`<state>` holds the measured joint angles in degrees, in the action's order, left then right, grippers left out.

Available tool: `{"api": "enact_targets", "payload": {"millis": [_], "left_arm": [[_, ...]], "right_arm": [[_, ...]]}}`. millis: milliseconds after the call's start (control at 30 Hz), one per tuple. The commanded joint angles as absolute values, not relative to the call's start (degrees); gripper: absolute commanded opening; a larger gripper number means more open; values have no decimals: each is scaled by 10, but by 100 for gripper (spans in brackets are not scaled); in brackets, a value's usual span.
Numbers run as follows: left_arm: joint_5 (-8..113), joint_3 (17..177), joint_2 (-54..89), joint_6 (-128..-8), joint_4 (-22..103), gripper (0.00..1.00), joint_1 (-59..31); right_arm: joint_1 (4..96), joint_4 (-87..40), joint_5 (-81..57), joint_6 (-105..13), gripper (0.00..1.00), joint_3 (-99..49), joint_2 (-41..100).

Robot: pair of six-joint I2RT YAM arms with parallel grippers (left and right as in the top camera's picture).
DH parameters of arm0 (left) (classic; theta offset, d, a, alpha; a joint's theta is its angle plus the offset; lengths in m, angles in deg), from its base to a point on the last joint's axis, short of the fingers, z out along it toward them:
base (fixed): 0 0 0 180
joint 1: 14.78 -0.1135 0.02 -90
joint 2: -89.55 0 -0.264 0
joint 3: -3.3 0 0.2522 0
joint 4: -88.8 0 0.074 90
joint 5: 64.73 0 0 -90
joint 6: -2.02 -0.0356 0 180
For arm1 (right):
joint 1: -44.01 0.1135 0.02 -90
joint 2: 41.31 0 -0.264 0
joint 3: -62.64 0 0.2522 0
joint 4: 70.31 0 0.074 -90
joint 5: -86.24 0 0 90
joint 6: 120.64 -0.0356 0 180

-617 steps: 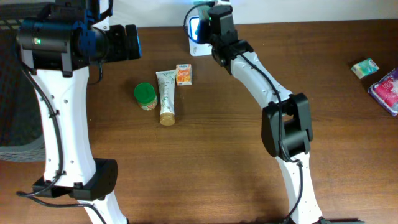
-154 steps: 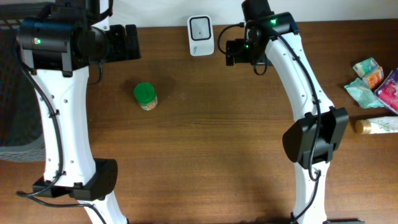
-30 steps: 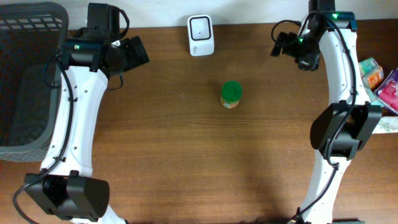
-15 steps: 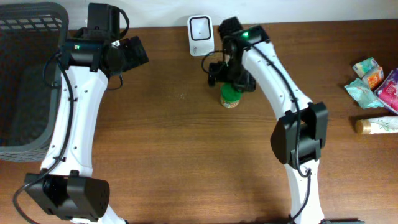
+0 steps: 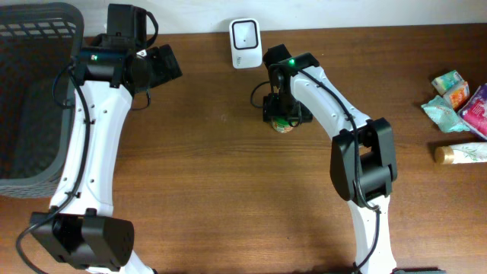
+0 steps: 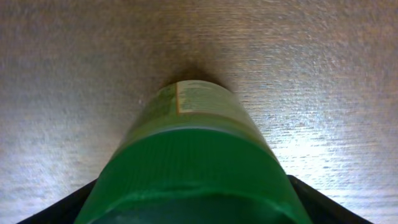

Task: Scan the item barcode
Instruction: 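Reach the right gripper down over the green-capped jar and grasp it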

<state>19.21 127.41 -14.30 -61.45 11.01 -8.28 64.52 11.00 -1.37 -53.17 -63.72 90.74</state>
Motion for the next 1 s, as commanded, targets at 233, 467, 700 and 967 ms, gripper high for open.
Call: {"api": "enact_targets", "payload": {"millis": [233,467,700,967], "left_arm": [[186,1269,-147,-626,110,99,-82],[186,1269,-147,-626,110,99,-82],[186,1269,-147,-626,110,99,-82],[186,1269,-147,-626,110,99,-82]], "right_arm": [[641,142,-5,-242,73,-700,896],[641,148,-112,-465,99,-700,896],[638,142,-104,-481,63,-699,896],[637,131,-65,-324,54,-700,896]]}}
